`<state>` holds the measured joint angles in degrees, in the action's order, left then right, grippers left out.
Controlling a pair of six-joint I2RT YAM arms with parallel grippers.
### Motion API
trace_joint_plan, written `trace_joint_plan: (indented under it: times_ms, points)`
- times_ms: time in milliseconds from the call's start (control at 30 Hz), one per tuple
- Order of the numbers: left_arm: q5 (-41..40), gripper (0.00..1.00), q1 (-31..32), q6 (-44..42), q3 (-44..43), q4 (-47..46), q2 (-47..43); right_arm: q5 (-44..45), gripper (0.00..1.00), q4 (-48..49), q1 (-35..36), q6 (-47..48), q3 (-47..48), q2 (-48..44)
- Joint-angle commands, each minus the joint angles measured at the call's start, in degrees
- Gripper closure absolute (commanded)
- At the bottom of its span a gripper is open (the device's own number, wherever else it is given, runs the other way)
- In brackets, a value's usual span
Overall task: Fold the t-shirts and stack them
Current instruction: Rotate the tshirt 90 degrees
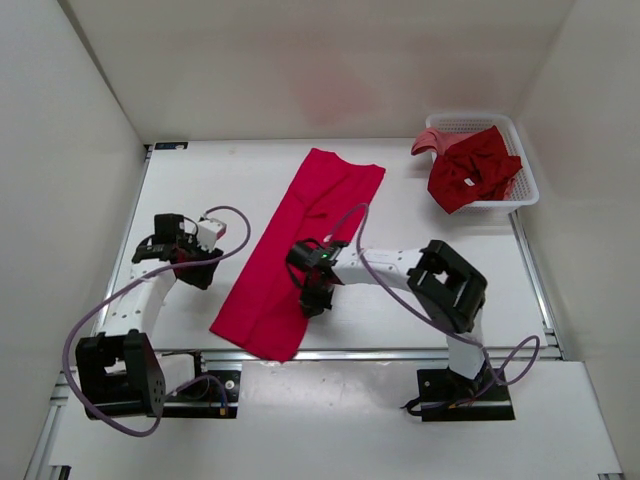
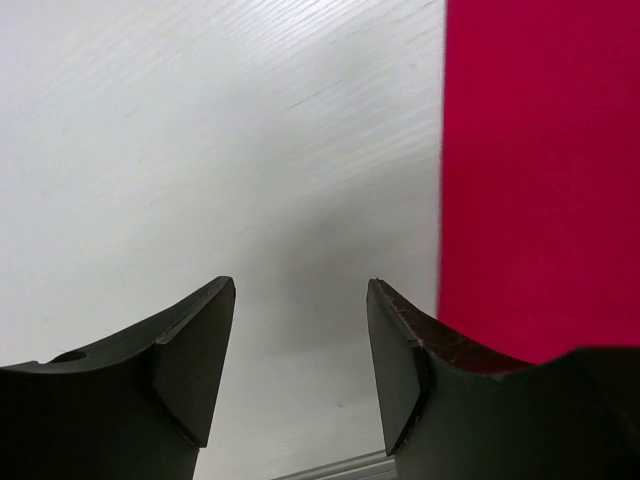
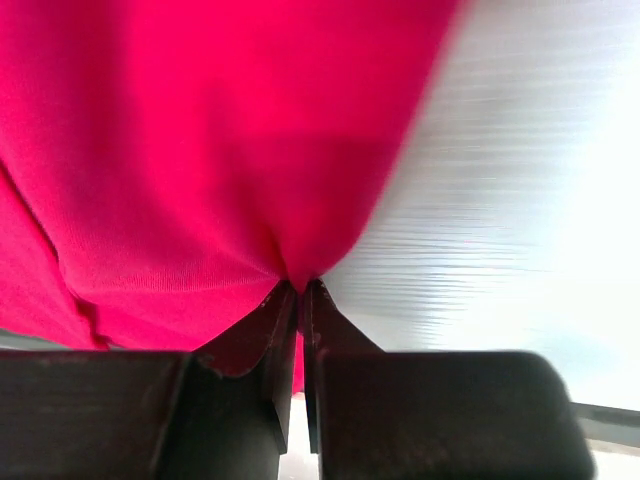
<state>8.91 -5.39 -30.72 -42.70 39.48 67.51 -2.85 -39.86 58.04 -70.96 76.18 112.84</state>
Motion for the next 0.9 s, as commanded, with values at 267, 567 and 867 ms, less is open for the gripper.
trace_joint_plan:
  times_ms: [267,567,867]
  points:
    - [3.7,0.32,10.2,1.7,-2.8,3.7,-0.6,7.9,1.0,2.3,-10.7,5.7,-21.5,-12.8]
    - [4.5,0.33,14.7,4.3,-5.3,4.8,2.0,10.6,0.73,0.8,-20.0,18.5,-25.7,-19.8]
    - [15.9,0.33,22.1,5.8,-17.2,9.7,5.6,11.5,0.58,-4.9,-20.8,24.5,-26.6,-31.4]
